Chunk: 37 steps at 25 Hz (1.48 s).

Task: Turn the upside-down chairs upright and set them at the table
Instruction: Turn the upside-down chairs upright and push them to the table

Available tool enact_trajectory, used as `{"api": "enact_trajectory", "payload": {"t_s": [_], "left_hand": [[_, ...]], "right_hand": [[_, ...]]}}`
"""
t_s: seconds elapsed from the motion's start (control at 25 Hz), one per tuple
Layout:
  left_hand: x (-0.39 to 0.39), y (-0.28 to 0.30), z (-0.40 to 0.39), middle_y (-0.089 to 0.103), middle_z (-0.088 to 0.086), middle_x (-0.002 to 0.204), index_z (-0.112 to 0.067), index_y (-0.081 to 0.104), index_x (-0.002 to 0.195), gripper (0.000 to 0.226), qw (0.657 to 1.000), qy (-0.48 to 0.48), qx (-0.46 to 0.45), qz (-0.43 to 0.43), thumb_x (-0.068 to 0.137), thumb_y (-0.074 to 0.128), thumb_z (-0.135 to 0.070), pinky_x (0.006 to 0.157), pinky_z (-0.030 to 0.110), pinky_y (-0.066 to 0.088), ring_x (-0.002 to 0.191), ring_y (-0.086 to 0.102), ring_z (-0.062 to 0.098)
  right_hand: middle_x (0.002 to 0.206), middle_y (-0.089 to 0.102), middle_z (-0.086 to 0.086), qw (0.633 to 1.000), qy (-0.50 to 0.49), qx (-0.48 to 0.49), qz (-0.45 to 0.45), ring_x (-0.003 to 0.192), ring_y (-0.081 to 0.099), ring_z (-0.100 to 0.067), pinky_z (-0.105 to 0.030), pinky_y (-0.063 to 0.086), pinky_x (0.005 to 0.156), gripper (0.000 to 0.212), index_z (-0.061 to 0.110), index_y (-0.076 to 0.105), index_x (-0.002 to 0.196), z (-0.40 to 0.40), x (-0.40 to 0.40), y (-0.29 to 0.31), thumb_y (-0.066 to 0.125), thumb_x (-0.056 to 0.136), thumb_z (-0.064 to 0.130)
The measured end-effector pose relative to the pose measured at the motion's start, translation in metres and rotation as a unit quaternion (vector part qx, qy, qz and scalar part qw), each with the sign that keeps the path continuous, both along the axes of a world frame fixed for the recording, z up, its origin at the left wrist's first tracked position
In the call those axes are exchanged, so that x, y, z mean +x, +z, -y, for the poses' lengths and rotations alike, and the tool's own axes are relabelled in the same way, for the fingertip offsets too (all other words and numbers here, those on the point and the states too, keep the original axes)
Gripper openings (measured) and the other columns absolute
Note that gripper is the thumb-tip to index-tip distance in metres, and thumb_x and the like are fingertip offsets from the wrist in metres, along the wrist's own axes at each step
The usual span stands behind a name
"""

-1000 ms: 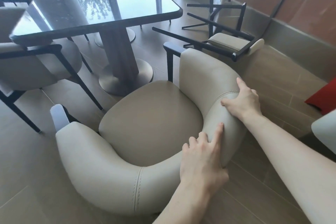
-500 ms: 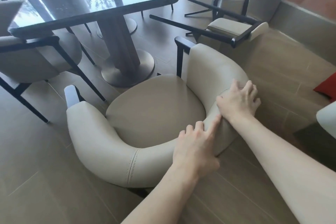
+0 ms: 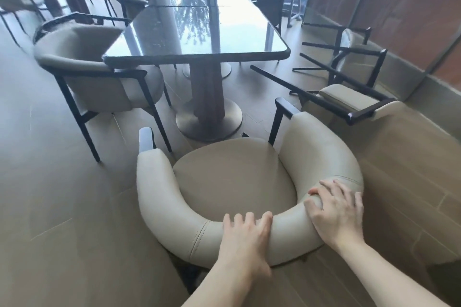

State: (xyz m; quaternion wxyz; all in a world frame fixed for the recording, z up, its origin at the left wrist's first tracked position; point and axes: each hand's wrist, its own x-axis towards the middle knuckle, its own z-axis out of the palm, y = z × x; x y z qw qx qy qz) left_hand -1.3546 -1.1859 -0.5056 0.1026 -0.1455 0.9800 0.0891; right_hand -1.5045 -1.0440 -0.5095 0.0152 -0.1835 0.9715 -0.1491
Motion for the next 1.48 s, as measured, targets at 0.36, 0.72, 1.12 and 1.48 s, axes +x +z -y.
{"api": "enact_trajectory", "payload": {"t_s": [0.36,0.72,1.12,1.48], "left_hand": [[0.002,-0.004,0.005,0.053,-0.001,0.124,-0.029,0.037,0.14,0.088,0.998,-0.019,-0.004,-0.061,0.066,0.073,-0.059,0.093,0.042,0.039,0.114,0.051,0.026],[0.009,-0.004,0.0,0.055,-0.01,0.115,-0.039,0.035,0.137,0.09,0.998,-0.007,-0.024,-0.062,0.057,0.067,-0.067,0.089,0.034,0.037,0.106,0.055,0.019],[0.001,0.014,0.012,0.062,-0.009,0.099,-0.029,0.042,0.126,0.089,0.995,-0.054,-0.076,0.024,0.052,0.057,-0.076,0.059,0.032,0.038,0.083,0.066,0.023],[-0.005,0.034,0.068,0.064,-0.007,0.095,-0.024,0.044,0.116,0.08,0.986,-0.096,-0.103,0.084,0.059,0.072,-0.071,0.063,0.035,0.049,0.082,0.064,0.024]], "right_hand": [[0.138,0.054,0.001,1.0,0.017,0.001,-0.011,0.141,0.029,-0.02,-0.053,0.005,0.119,0.058,0.032,0.068,0.101,0.004,-0.007,-0.002,0.024,0.077,0.061],[0.136,0.047,0.007,0.977,0.213,0.015,0.001,0.142,0.02,-0.019,-0.064,-0.001,0.115,0.084,0.035,0.057,0.123,-0.029,-0.01,0.0,0.025,0.067,0.09],[0.115,0.052,0.006,0.85,0.46,0.248,-0.068,0.108,0.052,-0.019,-0.043,0.044,0.088,0.093,0.026,0.044,0.124,-0.02,-0.036,0.034,0.061,0.054,0.084],[0.093,0.045,0.009,0.837,0.467,0.284,-0.037,0.086,0.04,-0.016,-0.035,0.044,0.068,0.075,0.027,0.036,0.097,0.04,-0.032,0.041,0.068,0.052,0.077]]}}
